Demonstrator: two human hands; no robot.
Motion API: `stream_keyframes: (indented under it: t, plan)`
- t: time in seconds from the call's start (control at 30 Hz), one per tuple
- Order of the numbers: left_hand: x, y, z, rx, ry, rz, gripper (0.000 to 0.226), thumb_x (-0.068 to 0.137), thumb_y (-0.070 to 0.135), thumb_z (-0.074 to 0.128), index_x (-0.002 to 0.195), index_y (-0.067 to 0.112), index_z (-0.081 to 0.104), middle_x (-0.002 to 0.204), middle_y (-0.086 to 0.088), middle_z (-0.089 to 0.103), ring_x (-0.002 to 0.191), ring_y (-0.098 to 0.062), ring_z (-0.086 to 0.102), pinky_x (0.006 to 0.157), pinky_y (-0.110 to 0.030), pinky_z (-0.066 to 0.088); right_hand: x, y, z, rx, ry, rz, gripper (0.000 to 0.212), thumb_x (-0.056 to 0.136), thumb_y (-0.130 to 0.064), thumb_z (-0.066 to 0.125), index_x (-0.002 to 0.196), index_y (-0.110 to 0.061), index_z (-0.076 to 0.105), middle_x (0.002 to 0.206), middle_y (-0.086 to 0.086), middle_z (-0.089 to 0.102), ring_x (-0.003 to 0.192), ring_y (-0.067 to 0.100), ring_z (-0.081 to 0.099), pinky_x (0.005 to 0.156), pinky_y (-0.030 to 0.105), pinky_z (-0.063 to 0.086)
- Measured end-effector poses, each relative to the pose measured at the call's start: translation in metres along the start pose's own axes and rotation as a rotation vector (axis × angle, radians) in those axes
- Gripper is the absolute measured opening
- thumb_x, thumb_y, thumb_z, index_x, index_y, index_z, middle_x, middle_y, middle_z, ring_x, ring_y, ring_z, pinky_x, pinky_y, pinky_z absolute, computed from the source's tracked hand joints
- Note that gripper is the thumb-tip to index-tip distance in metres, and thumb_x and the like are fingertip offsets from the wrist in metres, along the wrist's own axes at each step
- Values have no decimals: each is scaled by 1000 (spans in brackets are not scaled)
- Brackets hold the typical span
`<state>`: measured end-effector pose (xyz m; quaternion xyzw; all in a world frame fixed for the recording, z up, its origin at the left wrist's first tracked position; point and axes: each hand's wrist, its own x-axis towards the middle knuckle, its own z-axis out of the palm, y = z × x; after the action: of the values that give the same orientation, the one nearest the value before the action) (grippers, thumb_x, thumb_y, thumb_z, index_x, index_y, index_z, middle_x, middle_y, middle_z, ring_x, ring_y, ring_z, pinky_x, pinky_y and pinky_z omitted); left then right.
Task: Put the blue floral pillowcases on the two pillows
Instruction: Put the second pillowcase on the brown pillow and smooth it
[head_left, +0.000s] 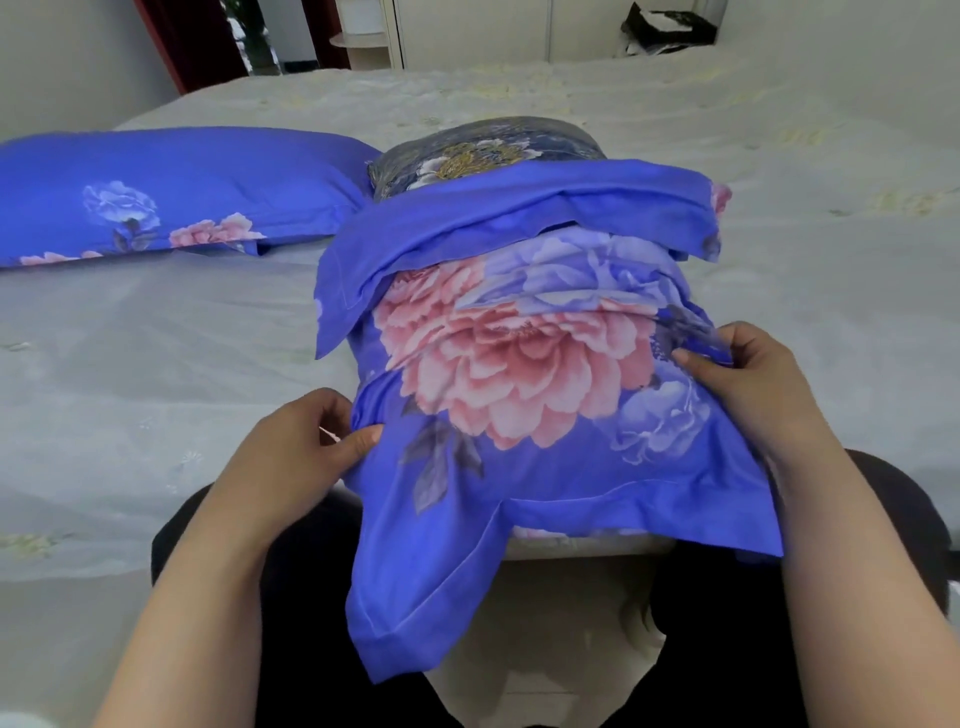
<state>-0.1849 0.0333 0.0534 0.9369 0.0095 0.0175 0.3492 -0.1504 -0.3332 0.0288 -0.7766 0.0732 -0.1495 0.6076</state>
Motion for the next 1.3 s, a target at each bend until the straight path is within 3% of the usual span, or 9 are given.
stream_keyframes:
  t: [0.17,0.3,0.5,0.67,0.83,0.97,1.1,1.2,1.3]
  plan:
    - [-6,12,8,71,69,70,33,84,28,64,72,4,46,64,-13,53,57,-19,42,56,-33,32,-22,-17,3,-549,88,-4,35,85,-41,64,73,-9,55,66,7,56,63,26,48,55,33,34]
    - [1,21,22,-493,173,2,19,91,14,60,74,7,56,63,-9,61,59,-15,51,58,-26,41,-38,-24,7,-756,174,-10,37,93,-40,52,90,-4,64,89,23,64,83,40,57,64,34,35]
    - [4,23,36,-950,30,-228,17,94,10,53,86,9,69,79,-7,71,73,-22,63,66,-27,55,-41,-15,5,-173,126,43,24,89,-16,61,66,-16,66,66,-1,65,67,15,58,67,27,42]
    - [-4,30,28,-1086,-202,-164,19,93,10,51,89,8,70,87,-10,72,76,-21,68,67,-29,58,-37,-19,5,380,6,239,22,79,-5,66,96,-14,76,98,13,72,96,31,67,94,50,49]
    - [-3,48,41,-1041,64,-72,9,88,7,62,80,7,64,73,-9,62,64,-15,54,61,-26,49,-40,-48,32,628,-222,152,25,80,4,59,92,-11,75,83,9,73,72,21,69,75,36,58]
    - [6,46,41,-868,155,-76,21,83,21,64,67,13,53,55,4,56,51,-7,44,52,-20,41,-42,-44,62,659,-545,183,22,55,-9,74,77,-11,76,77,7,73,66,17,69,67,28,58]
    - [12,23,18,-940,-15,-258,43,99,20,39,65,23,64,42,12,60,38,0,57,37,-12,44,-27,-3,54,668,-570,339,55,23,-37,96,66,-10,74,68,4,70,60,12,67,60,22,56]
    - [25,6,0,-1053,-286,-245,34,49,42,88,44,14,69,49,1,65,43,-9,62,40,-15,47,-14,23,27,447,-577,388,58,21,-47,94,66,-15,75,69,1,71,60,10,66,60,19,54]
    - [38,-3,-5,-913,-445,-131,58,9,44,91,52,10,72,57,-2,68,48,-11,63,46,-16,48,-6,22,13,270,-586,378,63,18,-49,93,69,-14,78,69,3,72,59,10,67,56,18,53]
